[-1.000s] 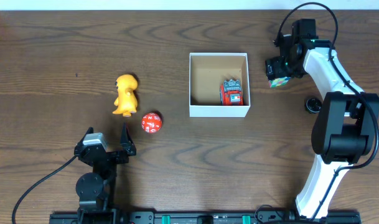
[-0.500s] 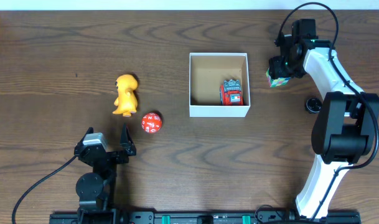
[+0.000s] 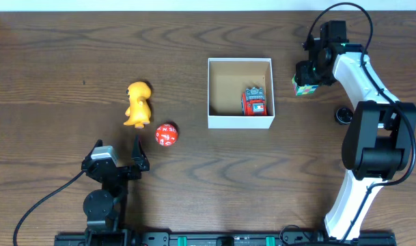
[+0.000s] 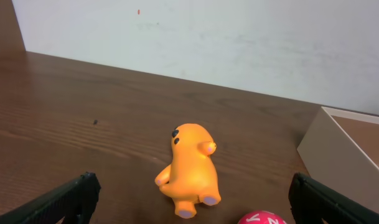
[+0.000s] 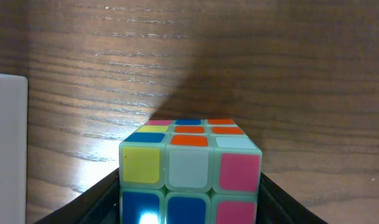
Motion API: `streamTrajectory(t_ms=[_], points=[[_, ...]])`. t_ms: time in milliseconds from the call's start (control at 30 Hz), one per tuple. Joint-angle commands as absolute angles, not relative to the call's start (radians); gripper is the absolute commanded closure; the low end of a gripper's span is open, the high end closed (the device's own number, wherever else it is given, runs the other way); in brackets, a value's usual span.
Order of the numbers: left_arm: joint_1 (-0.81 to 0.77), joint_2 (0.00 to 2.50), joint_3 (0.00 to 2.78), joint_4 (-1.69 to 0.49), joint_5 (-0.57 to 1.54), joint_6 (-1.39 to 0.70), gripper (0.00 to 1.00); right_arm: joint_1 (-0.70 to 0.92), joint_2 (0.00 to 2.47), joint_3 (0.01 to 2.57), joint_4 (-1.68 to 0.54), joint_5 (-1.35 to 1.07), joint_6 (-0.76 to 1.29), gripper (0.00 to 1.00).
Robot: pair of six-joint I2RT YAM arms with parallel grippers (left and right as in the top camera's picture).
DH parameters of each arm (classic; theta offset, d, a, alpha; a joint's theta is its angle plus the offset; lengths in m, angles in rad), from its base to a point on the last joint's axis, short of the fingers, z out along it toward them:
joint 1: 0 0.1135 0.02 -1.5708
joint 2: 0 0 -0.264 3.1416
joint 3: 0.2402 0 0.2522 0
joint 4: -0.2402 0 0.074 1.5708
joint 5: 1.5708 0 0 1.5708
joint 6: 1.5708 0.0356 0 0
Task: Pack container
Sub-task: 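Lift the Rubik's cube and carry it over the box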
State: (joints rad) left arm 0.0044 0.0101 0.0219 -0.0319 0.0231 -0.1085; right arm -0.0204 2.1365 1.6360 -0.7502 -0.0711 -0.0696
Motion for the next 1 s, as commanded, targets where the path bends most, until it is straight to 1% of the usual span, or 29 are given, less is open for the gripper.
streamTrajectory(t_ms=[0, 333, 533, 800, 967], points=[[0.001, 0.005, 0.004, -0.070, 0.014, -0.114, 0.02, -0.001, 2.120, 1.652, -0.756, -0.080, -0.030, 0.50], [0.001, 0.005, 0.004, -0.070, 0.014, -0.114, 0.02, 0.048, 2.050, 1.731, -0.756, -0.068, -0.030, 0.52], [0.001, 0.005, 0.004, -0.070, 0.014, -0.114, 0.02, 0.102, 1.993, 1.807, -0.752, 0.030, -0.030, 0.51], [0.001, 0.005, 0.004, -0.070, 0.014, -0.114, 0.02, 0.207, 1.969, 1.917, -0.751, 0.070, -0.030, 0.52], [0.001, 0.005, 0.004, -0.070, 0.014, -0.114, 0.02, 0.283, 1.969, 1.934, -0.749, 0.108, -0.030, 0.51]])
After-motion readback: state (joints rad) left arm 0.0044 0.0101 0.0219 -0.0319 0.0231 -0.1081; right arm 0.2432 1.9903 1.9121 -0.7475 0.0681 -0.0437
